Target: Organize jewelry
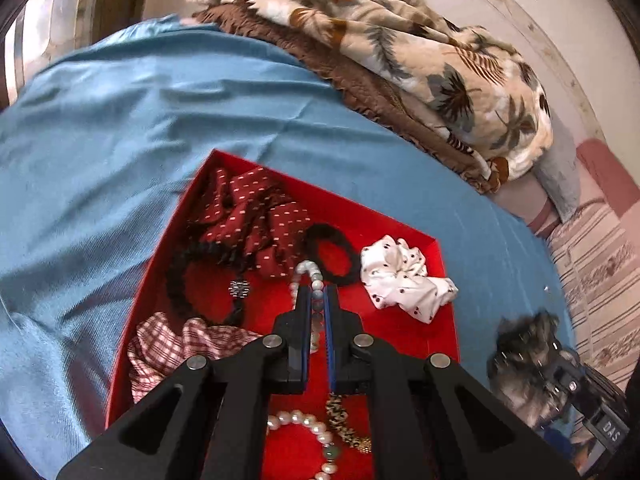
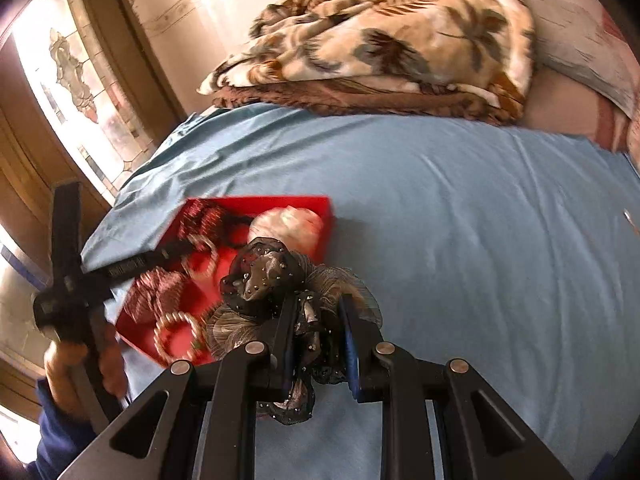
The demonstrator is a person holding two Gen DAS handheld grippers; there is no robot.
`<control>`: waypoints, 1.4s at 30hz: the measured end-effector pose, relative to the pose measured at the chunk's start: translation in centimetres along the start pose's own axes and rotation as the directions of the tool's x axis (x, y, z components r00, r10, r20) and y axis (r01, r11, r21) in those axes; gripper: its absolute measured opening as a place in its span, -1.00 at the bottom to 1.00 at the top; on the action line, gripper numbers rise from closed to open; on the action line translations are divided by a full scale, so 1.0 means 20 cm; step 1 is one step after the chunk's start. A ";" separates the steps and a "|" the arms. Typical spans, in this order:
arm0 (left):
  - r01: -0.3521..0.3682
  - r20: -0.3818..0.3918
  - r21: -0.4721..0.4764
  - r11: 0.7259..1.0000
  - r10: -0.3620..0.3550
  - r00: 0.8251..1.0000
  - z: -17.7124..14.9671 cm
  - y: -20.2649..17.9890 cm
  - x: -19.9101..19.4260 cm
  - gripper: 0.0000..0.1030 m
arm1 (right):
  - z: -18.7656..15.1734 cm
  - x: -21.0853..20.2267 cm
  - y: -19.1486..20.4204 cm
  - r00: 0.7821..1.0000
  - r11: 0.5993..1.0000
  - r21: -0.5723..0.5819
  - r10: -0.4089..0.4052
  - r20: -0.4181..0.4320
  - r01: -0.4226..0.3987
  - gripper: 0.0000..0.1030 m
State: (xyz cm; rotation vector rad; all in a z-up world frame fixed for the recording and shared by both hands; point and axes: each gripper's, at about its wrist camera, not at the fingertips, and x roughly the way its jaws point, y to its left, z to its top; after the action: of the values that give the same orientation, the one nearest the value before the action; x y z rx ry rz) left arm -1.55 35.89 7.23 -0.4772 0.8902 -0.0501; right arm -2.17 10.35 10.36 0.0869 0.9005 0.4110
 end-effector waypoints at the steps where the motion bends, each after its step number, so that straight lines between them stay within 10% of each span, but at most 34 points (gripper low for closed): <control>1: 0.005 0.002 -0.008 1.000 -0.005 1.000 0.00 0.02 -0.01 -0.89 | 0.03 0.02 0.02 1.000 1.000 -0.005 0.005 0.000 -0.005 -0.57; 22: -0.133 0.120 0.079 0.988 0.123 0.985 -0.03 -0.04 -0.13 -0.89 | 0.19 0.29 0.23 0.998 0.997 -0.064 -0.042 -0.044 0.039 -0.57; 42: -0.051 0.210 0.144 0.988 0.020 0.977 -0.06 -0.15 -0.24 -0.89 | 0.20 0.19 0.22 0.997 0.996 -0.059 -0.072 -0.016 0.071 -0.57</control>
State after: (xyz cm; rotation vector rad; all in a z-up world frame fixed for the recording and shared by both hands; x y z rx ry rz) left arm -5.01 33.99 11.36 -0.3203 0.6833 -0.0327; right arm 1.69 16.35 11.13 -0.0027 0.9066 0.3716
